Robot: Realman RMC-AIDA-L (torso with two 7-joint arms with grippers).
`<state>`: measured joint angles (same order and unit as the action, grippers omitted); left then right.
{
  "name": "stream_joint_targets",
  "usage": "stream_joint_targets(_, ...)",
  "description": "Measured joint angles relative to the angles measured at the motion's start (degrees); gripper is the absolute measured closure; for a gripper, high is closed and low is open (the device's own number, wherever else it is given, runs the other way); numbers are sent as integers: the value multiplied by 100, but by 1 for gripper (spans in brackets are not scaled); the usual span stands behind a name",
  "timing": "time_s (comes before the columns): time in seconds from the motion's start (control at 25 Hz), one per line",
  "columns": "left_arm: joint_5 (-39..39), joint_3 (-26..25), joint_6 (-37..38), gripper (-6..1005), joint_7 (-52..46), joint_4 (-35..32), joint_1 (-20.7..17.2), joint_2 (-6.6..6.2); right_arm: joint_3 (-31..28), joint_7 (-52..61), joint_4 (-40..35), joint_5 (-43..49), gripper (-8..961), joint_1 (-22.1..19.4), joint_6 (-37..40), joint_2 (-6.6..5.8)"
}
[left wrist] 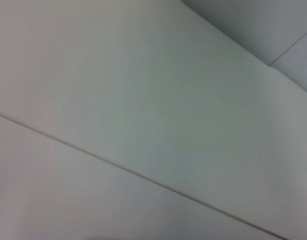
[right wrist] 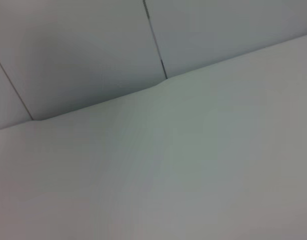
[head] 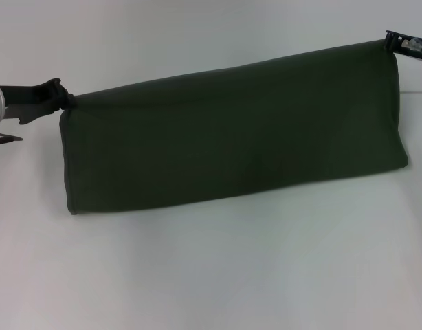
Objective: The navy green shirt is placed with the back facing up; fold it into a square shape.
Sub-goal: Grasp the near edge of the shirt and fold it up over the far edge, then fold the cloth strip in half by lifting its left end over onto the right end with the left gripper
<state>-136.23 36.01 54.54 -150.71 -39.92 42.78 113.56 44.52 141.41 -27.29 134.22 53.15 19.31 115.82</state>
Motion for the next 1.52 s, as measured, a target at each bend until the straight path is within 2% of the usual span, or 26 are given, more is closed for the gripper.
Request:
stream_joint_targets(0.72, 6, -13, -292, 972, -22, 28, -42, 77, 179, 0, 74, 14, 932, 200, -231, 22)
stream_joint_targets(0.84, 13, -6, -271, 967, 5, 39, 6, 107, 244, 1, 287, 32, 931, 281, -227, -103)
stream_joint_targets(0.96, 19, 0, -320, 962, 6, 62, 48, 198, 323, 43, 627, 40, 931, 407, -226, -329)
stream_joint_targets(1.0, 19, 1, -366, 960, 5, 65, 51, 239, 332, 52, 710, 43, 892, 435, -224, -397)
stream_joint_targets(1.12, 20, -18, -479, 860, -5, 64, 45, 347, 309, 56, 714, 42, 774, 435, -153, -543)
stream_joint_targets(1.24, 26, -39, -523, 773, -6, 8, 5, 441, 264, 92, 469, 17, 698, 318, 247, -654)
stream_joint_targets(1.32, 112, -52, -502, 734, -4, -45, -56, 461, 145, 186, 38, -13, 660, 117, 810, -668)
stream_joint_targets(1.36, 196, -56, -477, 715, 15, -67, -106, 461, 72, 231, -217, -41, 642, 8, 1083, -651)
stream_joint_targets(1.44, 593, -63, -277, 676, 152, -167, -278, 451, -136, 237, -872, -349, 605, -369, 1892, -541)
stream_joint_targets(1.52, 1289, -61, 205, 637, 457, -225, -517, 406, -274, 140, -1395, -878, 567, -772, 2706, -438)
